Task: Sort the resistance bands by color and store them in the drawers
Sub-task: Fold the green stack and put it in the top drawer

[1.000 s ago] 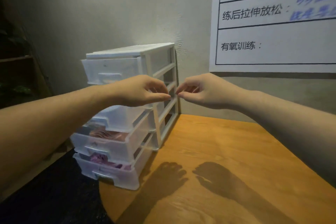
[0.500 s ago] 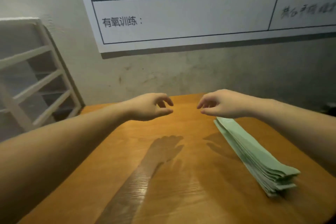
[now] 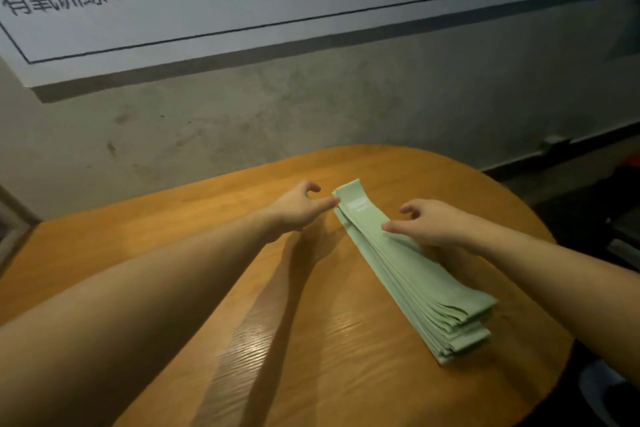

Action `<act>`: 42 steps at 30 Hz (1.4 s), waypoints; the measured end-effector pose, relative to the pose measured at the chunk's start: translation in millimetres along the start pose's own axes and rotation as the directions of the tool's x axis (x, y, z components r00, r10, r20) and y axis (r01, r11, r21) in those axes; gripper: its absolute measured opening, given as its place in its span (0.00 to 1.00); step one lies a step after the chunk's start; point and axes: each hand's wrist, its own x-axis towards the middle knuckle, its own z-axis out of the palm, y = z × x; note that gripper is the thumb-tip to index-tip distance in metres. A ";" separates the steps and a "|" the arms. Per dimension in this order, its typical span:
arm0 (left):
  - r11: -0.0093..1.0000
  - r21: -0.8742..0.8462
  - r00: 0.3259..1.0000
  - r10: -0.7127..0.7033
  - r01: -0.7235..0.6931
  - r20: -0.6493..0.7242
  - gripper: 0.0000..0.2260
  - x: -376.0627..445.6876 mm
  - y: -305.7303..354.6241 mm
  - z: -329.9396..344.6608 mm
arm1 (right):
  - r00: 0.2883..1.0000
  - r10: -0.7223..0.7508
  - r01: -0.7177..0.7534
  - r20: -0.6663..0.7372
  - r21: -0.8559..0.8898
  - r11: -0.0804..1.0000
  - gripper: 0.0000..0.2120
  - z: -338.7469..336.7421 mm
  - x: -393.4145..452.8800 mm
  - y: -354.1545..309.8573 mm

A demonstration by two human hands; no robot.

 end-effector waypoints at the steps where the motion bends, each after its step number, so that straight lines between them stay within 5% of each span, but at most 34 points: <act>1: 1.000 -0.007 1.000 -0.011 0.011 0.002 0.32 8.9 1.1 3.1 | 1.000 0.008 -0.008 0.007 0.012 1.000 0.39 5.3 4.4 3.1; 7: 0.998 -0.003 0.993 -0.062 0.063 0.100 0.35 50.8 15.0 16.3 | 0.999 -0.023 0.018 0.029 0.179 0.984 0.16 32.7 15.0 9.2; 15: 0.978 0.073 0.905 -0.208 0.195 0.371 0.22 77.0 40.4 8.7 | 0.992 -0.071 0.090 -0.104 0.189 0.978 0.17 52.4 9.5 17.1; 23: 0.961 0.200 0.849 -0.265 0.192 0.458 0.18 86.3 48.8 4.3 | 0.974 -0.125 0.139 -0.188 0.061 0.988 0.25 59.2 3.6 15.1; 35: 0.985 0.135 0.869 0.031 -0.112 0.495 0.19 66.9 46.2 -1.3 | 0.972 -0.142 0.147 -0.187 0.015 0.989 0.25 58.8 -2.7 7.2; 42: 0.931 -0.028 0.886 0.355 -0.364 0.299 0.17 16.0 27.7 -28.5 | 0.992 -0.078 0.100 -0.095 0.254 0.962 0.45 47.0 -8.2 4.9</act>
